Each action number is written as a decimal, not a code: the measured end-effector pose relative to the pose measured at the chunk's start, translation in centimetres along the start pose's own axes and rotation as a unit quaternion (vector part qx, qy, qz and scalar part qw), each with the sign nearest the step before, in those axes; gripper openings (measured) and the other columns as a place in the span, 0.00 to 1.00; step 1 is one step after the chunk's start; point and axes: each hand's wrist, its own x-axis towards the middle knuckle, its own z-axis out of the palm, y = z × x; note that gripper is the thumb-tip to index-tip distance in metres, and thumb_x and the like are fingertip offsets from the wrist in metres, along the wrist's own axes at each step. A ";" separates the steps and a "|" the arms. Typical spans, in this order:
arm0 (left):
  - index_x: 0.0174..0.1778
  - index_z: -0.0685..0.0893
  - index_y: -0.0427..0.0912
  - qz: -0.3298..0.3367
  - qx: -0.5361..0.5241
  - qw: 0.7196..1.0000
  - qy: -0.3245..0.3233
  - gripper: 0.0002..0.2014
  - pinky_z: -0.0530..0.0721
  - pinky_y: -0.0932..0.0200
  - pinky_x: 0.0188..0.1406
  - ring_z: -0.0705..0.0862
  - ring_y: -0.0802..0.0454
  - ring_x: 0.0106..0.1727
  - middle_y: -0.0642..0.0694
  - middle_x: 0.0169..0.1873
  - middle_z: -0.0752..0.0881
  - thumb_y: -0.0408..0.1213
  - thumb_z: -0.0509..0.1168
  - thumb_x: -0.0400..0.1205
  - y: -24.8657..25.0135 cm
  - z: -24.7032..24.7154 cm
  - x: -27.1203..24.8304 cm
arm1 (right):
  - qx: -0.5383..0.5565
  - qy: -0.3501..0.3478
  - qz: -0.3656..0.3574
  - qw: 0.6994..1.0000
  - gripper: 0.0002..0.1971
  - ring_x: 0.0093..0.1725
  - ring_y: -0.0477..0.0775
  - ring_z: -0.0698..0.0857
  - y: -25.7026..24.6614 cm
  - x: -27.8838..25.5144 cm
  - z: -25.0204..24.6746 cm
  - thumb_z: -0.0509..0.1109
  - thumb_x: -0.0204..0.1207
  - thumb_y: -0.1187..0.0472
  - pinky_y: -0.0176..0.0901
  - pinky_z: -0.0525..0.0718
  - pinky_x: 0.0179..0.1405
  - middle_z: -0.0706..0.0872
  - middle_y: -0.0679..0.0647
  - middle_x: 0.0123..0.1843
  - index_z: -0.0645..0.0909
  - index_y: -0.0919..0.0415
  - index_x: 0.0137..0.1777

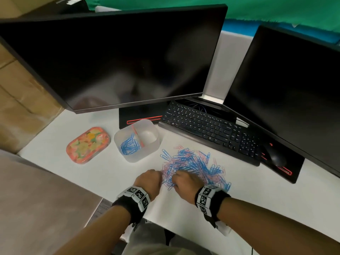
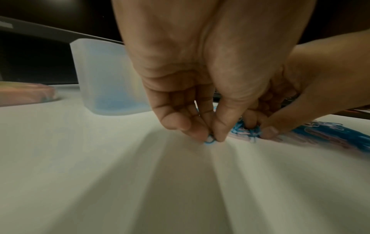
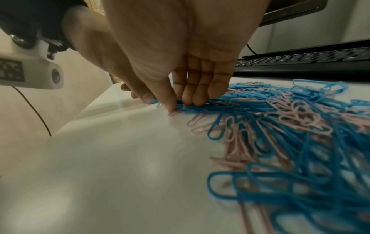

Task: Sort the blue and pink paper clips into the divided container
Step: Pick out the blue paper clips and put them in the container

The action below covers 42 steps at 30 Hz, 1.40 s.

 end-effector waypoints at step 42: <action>0.47 0.80 0.47 0.078 -0.112 0.989 0.049 0.06 0.82 0.55 0.47 0.83 0.46 0.47 0.49 0.48 0.83 0.38 0.58 0.78 3.6 1.6 1.3 | 0.608 0.007 0.230 0.760 0.12 0.27 0.53 0.79 4.9 -0.7 -3.3 0.54 0.72 0.76 0.49 0.86 0.36 0.71 0.55 0.25 0.77 0.66 0.36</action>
